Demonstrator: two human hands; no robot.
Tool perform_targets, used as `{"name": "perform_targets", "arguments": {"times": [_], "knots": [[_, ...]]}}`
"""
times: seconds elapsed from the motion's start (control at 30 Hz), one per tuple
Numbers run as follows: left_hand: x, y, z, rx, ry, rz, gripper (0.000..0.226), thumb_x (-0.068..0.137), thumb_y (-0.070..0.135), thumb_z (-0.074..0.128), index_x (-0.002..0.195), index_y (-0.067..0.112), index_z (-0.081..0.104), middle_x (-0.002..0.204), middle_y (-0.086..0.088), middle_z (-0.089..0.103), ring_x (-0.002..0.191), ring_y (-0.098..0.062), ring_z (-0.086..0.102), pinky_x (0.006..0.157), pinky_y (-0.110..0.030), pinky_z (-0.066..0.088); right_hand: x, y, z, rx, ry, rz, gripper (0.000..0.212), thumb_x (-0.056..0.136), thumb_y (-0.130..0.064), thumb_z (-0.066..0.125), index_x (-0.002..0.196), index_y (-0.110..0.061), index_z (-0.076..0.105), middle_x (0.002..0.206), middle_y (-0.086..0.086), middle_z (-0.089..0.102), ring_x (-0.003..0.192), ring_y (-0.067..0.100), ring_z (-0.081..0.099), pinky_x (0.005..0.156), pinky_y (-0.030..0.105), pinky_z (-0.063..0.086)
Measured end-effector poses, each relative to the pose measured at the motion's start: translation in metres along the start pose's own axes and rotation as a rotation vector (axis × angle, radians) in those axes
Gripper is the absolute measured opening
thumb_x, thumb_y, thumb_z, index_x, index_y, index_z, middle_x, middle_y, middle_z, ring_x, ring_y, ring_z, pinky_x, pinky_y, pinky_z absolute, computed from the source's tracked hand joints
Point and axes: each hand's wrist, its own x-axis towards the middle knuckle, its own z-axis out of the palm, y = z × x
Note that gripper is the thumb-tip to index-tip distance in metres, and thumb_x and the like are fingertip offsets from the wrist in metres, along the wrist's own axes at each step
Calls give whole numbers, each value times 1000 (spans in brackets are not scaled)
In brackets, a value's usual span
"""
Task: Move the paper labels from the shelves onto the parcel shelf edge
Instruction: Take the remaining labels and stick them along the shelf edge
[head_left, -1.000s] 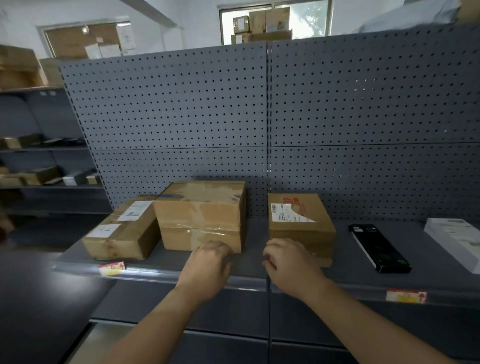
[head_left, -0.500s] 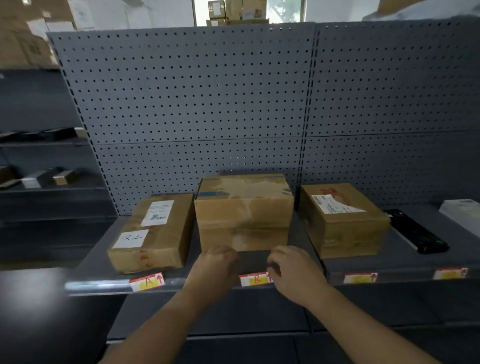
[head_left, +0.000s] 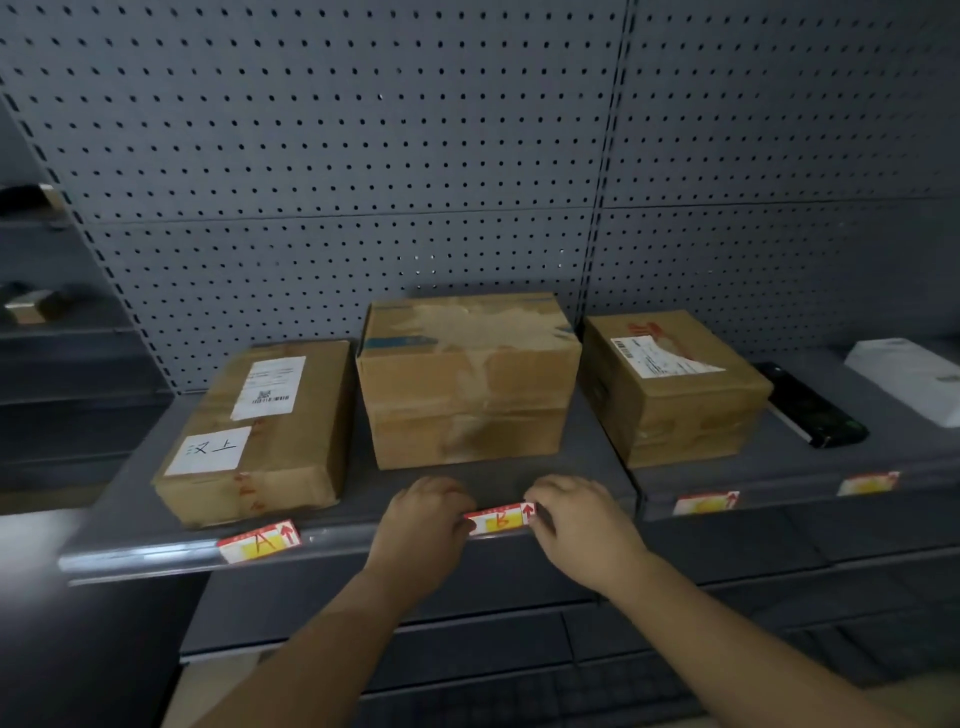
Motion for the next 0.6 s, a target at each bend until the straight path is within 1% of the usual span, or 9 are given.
{"name": "perform_targets", "arguments": {"times": [0.13,0.27,0.47,0.6], "knots": [[0,-2,9,-18,10,-21,16,88,32,62,99,28,72,108,9,65,101,-15,59,85,-33,49,3,4,7,-16,-13,4,21,97,-29,52,111,-23,66,122,-6,61,110,18,55,96,37,39],[-1,-3,14,-24,78,-42,11,84,27,70,92,30,77,108,9,70,98,-15,63,84,-35,50,6,10,13,-18,-11,-7,20,96,-25,53,110,-23,68,124,-6,61,112,19,55,96,37,38],[-2,-6,20,-37,110,-36,10,81,27,75,89,31,77,108,9,71,96,-15,64,82,-37,51,11,15,17,-16,31,-59,14,94,-23,59,102,-22,70,114,-7,66,103,18,59,91,36,43],[-3,-8,24,-5,113,25,13,79,25,77,89,32,78,109,8,71,92,-16,64,77,-36,51,12,21,22,-28,74,-91,9,88,-18,67,95,-22,72,103,-7,69,91,18,63,84,35,49]]}}
